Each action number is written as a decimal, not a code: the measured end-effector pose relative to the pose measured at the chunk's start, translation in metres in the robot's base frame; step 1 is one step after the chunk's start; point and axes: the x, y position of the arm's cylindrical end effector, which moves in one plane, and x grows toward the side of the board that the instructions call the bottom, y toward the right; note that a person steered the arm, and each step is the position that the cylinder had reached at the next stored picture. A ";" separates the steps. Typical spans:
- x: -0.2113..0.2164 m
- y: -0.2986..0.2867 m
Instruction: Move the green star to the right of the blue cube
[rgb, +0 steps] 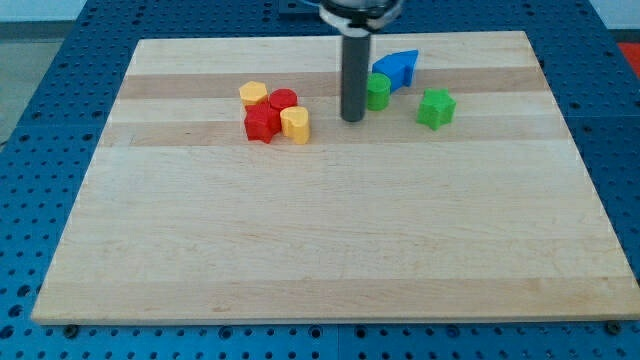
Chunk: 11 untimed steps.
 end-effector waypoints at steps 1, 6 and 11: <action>-0.020 0.012; 0.022 0.088; -0.048 0.113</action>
